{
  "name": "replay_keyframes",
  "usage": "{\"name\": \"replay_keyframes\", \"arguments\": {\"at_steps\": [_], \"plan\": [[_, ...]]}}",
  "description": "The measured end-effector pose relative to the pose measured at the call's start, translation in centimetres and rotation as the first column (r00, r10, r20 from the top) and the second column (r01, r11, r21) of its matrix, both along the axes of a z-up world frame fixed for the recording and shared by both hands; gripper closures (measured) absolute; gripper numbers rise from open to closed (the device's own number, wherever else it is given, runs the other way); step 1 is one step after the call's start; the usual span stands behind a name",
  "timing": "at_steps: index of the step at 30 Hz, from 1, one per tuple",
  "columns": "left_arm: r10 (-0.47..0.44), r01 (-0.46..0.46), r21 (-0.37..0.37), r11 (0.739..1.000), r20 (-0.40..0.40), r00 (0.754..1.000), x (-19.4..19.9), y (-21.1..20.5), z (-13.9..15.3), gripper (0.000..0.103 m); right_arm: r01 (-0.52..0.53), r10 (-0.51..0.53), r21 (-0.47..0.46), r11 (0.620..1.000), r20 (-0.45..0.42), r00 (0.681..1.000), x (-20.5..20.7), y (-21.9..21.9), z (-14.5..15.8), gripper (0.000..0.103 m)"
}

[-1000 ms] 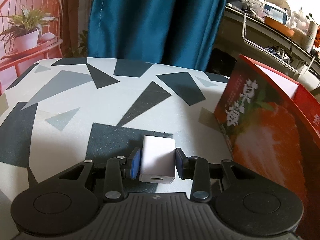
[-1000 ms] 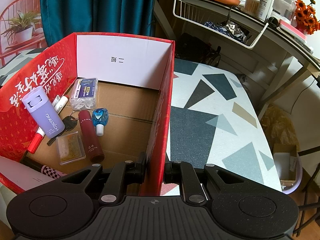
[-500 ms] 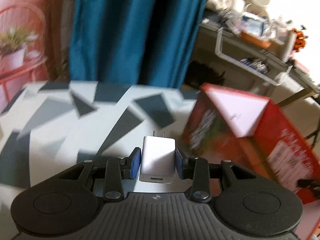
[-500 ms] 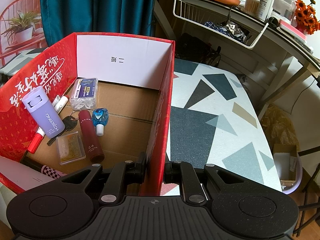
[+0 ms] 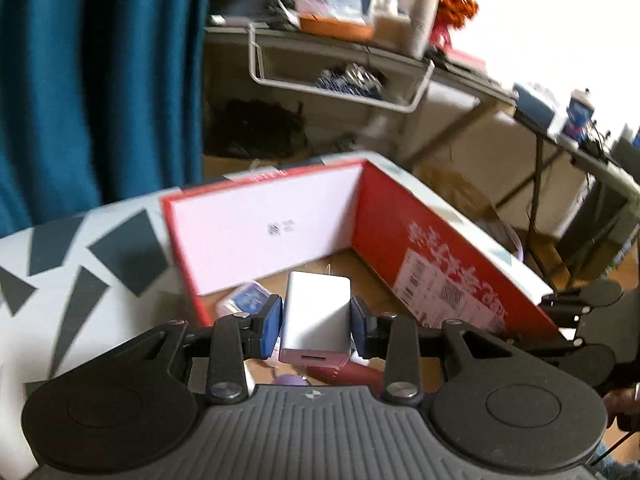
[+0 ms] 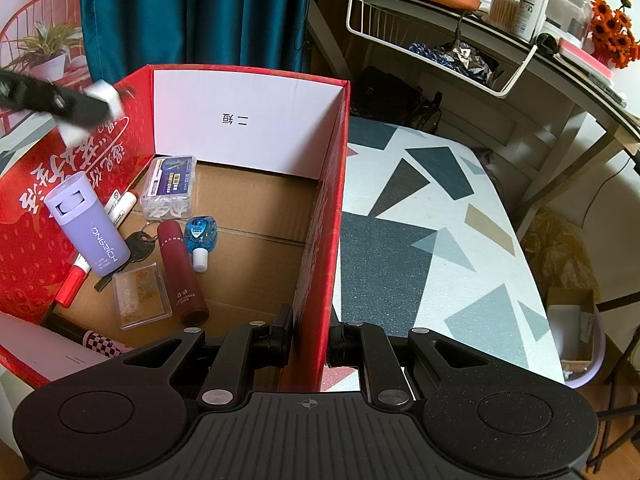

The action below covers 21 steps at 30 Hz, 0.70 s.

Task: Organize rigid objects
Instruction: 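Carry the white plug over the red box and release it inside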

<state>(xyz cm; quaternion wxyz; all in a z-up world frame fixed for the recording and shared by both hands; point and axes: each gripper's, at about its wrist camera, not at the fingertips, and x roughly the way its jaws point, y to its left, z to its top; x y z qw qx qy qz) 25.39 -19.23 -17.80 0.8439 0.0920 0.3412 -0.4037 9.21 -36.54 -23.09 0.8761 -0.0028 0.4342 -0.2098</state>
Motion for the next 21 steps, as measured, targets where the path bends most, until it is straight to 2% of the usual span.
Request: {"name": "replay_keyframes", "arguments": {"at_steps": [4, 7, 17, 21], "plan": [[-0.008, 0.009, 0.037, 0.999, -0.018, 1.000, 1.0, -0.8, -1.5, 0.064, -0.004, 0.004, 0.000, 1.000, -0.003, 1.000, 0.1, 0.1, 0.0, 0.089], [-0.005, 0.004, 0.058, 0.998, 0.014, 1.000, 1.7, -1.0, -1.9, 0.065, -0.004, 0.004, 0.001, 1.000, -0.003, 1.000, 0.1, 0.1, 0.0, 0.089], [0.006, -0.012, 0.083, 0.996, 0.073, 0.997, 2.1, -0.4, -0.4, 0.064, -0.002, 0.002, 0.004, 1.000, -0.011, 1.000, 0.3, 0.1, -0.1, 0.089], [0.034, -0.043, 0.086, 0.995, 0.102, 0.994, 1.6, 0.1, 0.3, 0.047, -0.001, 0.001, 0.007, 1.000, -0.011, 1.000, 0.4, 0.0, -0.1, 0.089]]}}
